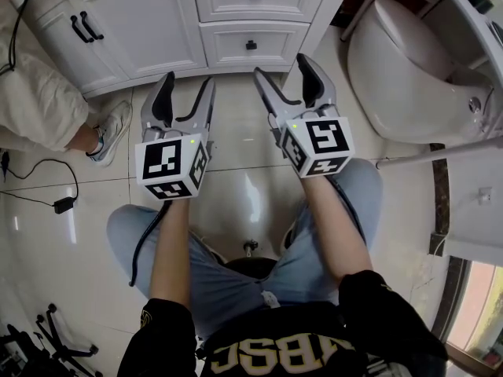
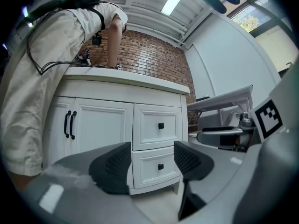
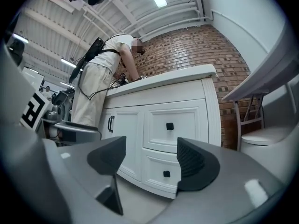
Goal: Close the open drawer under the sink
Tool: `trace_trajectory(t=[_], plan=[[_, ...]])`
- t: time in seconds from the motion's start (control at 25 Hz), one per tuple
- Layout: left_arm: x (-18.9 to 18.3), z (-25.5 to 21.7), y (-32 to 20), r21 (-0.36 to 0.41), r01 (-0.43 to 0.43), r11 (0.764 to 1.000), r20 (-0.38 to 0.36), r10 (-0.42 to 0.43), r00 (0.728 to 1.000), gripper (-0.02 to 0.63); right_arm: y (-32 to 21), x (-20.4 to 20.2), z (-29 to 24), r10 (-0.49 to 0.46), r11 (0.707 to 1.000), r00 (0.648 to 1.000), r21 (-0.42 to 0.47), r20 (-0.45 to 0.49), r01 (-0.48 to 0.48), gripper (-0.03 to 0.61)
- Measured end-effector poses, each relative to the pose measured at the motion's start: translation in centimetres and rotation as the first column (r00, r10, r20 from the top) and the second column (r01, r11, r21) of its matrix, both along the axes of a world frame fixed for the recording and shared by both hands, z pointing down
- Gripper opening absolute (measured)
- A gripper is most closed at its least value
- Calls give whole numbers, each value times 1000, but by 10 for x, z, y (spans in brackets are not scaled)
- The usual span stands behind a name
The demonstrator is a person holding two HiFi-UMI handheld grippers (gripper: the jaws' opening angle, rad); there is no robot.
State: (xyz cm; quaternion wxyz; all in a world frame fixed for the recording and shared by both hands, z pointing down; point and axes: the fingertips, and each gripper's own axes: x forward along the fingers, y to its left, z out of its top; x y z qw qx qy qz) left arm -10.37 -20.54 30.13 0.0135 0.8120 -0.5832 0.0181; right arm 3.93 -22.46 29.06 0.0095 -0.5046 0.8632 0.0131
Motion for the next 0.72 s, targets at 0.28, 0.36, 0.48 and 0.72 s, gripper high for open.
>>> trace_trajectory(t=[0.28, 0.36, 0.48, 0.72], plan=[[1, -1, 2, 3, -4, 1000, 10, 4, 1000, 287, 4, -8, 6, -20, 1000, 1000, -17, -15, 20, 336], [0, -2, 2, 3, -1, 1000, 6, 1, 1000, 287, 4, -7, 9, -23, 999, 1000, -27, -11, 23, 334], [-1, -2, 1, 1, 0, 1000, 0, 0, 1000, 287, 3, -7, 12, -23, 999, 1000, -38, -6, 23, 331], [-2, -2, -1, -2, -3, 1000, -2, 3, 1000, 287, 1, -11, 14, -30, 998, 1000, -50, -7, 30, 327]])
